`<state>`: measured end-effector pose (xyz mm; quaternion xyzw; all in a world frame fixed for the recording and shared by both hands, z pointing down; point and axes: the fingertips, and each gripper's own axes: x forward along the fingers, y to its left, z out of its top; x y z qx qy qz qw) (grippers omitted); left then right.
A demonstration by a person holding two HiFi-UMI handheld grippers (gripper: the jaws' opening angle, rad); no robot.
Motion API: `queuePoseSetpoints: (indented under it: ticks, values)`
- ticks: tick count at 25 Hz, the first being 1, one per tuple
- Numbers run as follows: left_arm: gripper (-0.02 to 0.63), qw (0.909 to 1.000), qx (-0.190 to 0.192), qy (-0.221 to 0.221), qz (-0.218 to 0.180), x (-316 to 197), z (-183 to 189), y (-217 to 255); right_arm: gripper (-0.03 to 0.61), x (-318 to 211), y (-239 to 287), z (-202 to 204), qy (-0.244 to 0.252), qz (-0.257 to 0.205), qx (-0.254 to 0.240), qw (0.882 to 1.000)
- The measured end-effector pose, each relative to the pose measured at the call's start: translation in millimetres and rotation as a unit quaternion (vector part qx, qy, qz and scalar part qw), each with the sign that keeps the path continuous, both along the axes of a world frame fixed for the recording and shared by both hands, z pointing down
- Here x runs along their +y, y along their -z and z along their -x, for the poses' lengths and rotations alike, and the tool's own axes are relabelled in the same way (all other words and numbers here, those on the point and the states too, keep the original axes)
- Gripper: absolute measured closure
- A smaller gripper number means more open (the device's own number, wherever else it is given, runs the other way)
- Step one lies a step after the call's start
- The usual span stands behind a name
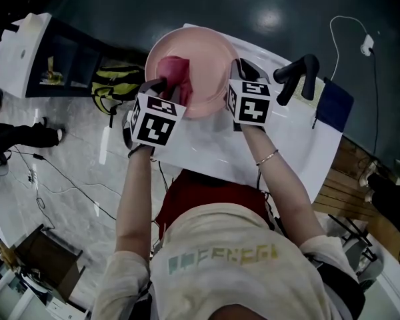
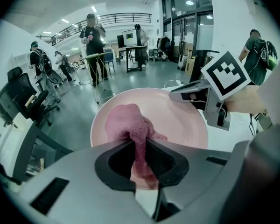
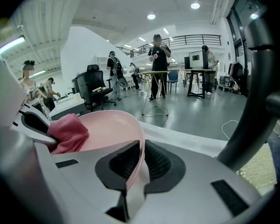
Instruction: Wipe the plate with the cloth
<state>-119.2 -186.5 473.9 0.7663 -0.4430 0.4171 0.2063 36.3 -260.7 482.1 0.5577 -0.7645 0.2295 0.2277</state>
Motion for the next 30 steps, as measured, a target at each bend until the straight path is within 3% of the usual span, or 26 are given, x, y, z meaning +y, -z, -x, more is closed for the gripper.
queuePoseSetpoints:
  ticks: [16,30]
  values:
    - [0.545,0.9956,0.009,0.077,-0.053,-29,27,12,0.538,-5,1,3,0.001,-0.018,0.003,1.000]
    - [0.545,0.9900,0.041,0.100,-0.090,-43,30,28,0.538,-7,5,4,0.011,-0.033,0.001,0.999]
